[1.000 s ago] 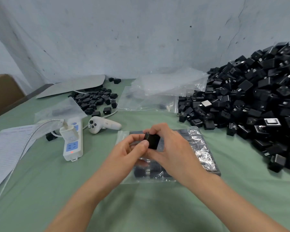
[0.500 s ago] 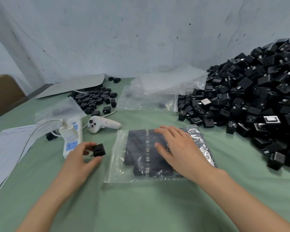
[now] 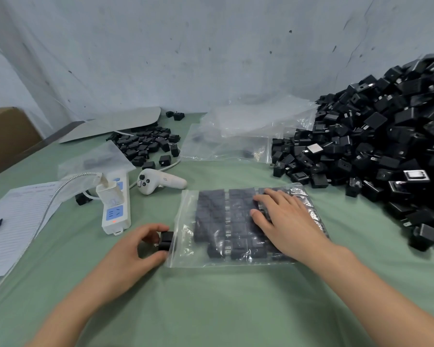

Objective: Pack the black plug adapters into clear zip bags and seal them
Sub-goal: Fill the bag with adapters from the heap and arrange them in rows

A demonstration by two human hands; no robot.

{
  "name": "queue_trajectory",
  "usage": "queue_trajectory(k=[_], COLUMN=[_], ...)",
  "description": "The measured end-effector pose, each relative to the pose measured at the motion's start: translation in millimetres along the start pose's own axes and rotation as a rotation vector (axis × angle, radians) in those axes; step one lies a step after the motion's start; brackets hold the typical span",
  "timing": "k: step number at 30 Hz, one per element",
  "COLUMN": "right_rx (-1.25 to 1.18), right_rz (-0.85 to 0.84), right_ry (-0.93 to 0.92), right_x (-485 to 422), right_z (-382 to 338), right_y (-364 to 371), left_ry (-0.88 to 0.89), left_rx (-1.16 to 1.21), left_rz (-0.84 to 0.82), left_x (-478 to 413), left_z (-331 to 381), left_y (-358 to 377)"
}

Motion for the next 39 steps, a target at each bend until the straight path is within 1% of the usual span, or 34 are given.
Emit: queue_trajectory(k=[3, 8, 12, 14, 16, 19, 26, 31, 39], right_rx=[0.002, 0.003, 0.004, 0.004, 0.000, -0.002, 0.000, -0.007, -0.001], right_rz=[-0.002, -0.003, -0.012, -0.014, -0.016, -0.020, -0.019, -0.026, -0.023], right_ry=[0.004, 0.004, 0.008, 0.008, 0.009, 0.008, 0.009, 0.014, 0.011], right_x=[0.9, 0.2, 0.9, 1.2, 1.0, 1.2, 1.7, 1.8, 1.7], right_z=[0.0, -0.4, 0.7, 0.4, -0.1, -0.1, -1.2, -0.2, -1.2], right_y=[-0.1, 0.1, 0.8, 0.6, 0.4, 0.2, -0.6, 0.2, 0.2], left_ry=[0.013, 0.006, 0.018, 0.052, 0.089, 0.069, -0.035, -0.044, -0.110], left_rx=[0.038, 0.111, 0.140, 0.125, 0.092, 0.076, 0.253, 0.163, 0.179], left_rz=[-0.004, 0.069, 0.053, 0.010, -0.068, -0.126, -0.040, -0.029, 0.052], left_x=[1.9, -1.6, -3.9, -3.4, -1.0, 1.1, 2.1, 0.9, 1.9], left_z=[-2.0, 2.7, 8.2, 10.7, 13.2, 9.6, 13.5, 18.8, 28.3], left_y=[-0.3, 1.2, 5.2, 3.8, 5.8, 10.2, 7.7, 15.3, 21.1])
Point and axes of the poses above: each hand's wrist, its own x-axis away from the middle knuckle, its own y-axis out of the palm, z = x × y, the point moved 7 cm from there along -x, towards the middle knuckle, and after that the axes turned 10 degrees about -x, right-handed, at the moved point
